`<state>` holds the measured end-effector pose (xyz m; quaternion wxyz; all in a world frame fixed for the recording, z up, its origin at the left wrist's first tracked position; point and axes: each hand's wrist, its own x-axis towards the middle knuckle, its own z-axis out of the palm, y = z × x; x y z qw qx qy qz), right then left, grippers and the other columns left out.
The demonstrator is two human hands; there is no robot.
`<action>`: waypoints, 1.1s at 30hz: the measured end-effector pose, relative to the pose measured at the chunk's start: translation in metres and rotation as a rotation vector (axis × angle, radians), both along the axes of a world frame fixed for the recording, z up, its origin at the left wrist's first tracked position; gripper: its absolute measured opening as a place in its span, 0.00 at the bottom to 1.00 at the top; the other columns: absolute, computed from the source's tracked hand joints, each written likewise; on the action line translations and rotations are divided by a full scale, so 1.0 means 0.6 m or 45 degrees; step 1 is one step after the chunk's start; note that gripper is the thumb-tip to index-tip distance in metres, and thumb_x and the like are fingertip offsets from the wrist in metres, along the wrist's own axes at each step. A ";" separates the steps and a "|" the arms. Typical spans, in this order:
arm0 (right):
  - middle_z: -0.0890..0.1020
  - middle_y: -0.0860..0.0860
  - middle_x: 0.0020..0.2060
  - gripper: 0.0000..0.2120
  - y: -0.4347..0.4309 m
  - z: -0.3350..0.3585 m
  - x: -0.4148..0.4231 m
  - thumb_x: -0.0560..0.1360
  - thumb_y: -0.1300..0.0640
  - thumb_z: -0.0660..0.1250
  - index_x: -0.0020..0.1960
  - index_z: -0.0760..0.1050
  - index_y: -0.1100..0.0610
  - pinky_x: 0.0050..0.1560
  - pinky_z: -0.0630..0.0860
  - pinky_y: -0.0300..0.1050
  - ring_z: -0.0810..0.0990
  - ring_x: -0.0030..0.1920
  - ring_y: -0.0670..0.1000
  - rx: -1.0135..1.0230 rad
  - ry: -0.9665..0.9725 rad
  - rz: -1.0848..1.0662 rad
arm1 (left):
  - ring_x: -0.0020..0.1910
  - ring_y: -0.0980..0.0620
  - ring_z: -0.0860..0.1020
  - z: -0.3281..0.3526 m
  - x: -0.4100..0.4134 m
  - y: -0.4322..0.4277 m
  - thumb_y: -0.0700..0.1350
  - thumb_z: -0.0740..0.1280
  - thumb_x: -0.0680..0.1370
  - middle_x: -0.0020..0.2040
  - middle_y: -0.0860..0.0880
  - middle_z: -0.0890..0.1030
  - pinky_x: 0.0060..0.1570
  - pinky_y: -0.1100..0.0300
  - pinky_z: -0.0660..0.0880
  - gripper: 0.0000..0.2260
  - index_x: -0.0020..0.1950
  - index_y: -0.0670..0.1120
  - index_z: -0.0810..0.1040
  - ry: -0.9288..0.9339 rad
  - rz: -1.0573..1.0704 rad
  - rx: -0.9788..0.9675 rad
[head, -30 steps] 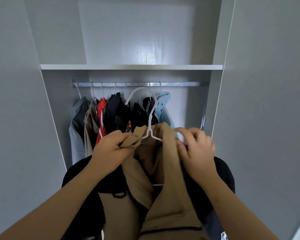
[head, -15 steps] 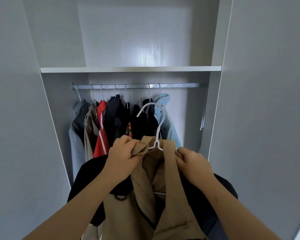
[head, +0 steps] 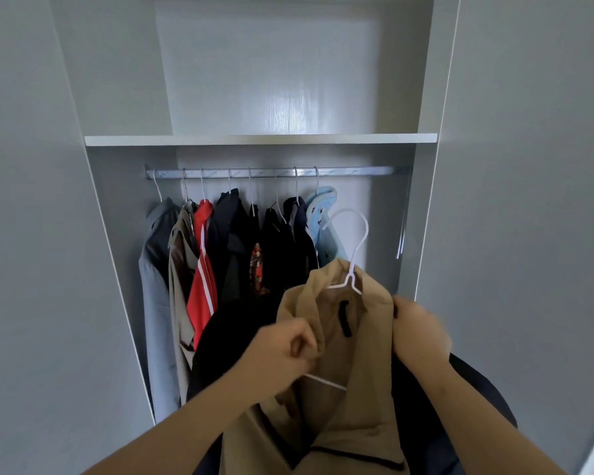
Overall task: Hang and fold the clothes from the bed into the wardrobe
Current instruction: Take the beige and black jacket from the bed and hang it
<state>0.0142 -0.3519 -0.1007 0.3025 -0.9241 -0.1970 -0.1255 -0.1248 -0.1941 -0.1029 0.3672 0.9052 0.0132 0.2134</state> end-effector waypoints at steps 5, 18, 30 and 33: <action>0.70 0.46 0.31 0.08 -0.014 0.010 -0.004 0.76 0.60 0.56 0.47 0.74 0.58 0.33 0.63 0.42 0.71 0.36 0.52 0.063 0.004 -0.050 | 0.37 0.59 0.74 -0.019 0.011 0.019 0.42 0.70 0.73 0.40 0.51 0.76 0.40 0.60 0.76 0.10 0.45 0.58 0.75 0.368 0.014 -0.161; 0.79 0.54 0.36 0.09 -0.060 0.007 0.005 0.75 0.61 0.57 0.42 0.76 0.59 0.39 0.74 0.47 0.77 0.38 0.55 0.324 0.264 0.016 | 0.40 0.59 0.82 0.021 0.071 -0.018 0.40 0.64 0.77 0.49 0.54 0.81 0.37 0.63 0.77 0.25 0.64 0.63 0.59 0.257 -0.123 -0.762; 0.74 0.55 0.27 0.11 -0.162 -0.050 0.036 0.73 0.64 0.60 0.36 0.75 0.69 0.27 0.63 0.40 0.70 0.28 0.53 0.424 0.486 -0.186 | 0.35 0.56 0.80 -0.018 0.138 -0.067 0.39 0.64 0.77 0.37 0.51 0.81 0.37 0.63 0.76 0.11 0.55 0.53 0.72 0.252 0.052 -0.904; 0.70 0.54 0.24 0.15 -0.184 -0.060 0.051 0.72 0.64 0.61 0.27 0.69 0.62 0.28 0.61 0.41 0.67 0.27 0.52 0.478 0.512 -0.271 | 0.40 0.54 0.79 -0.028 0.156 -0.072 0.38 0.64 0.77 0.40 0.48 0.81 0.44 0.61 0.76 0.10 0.53 0.52 0.73 0.250 0.067 -0.895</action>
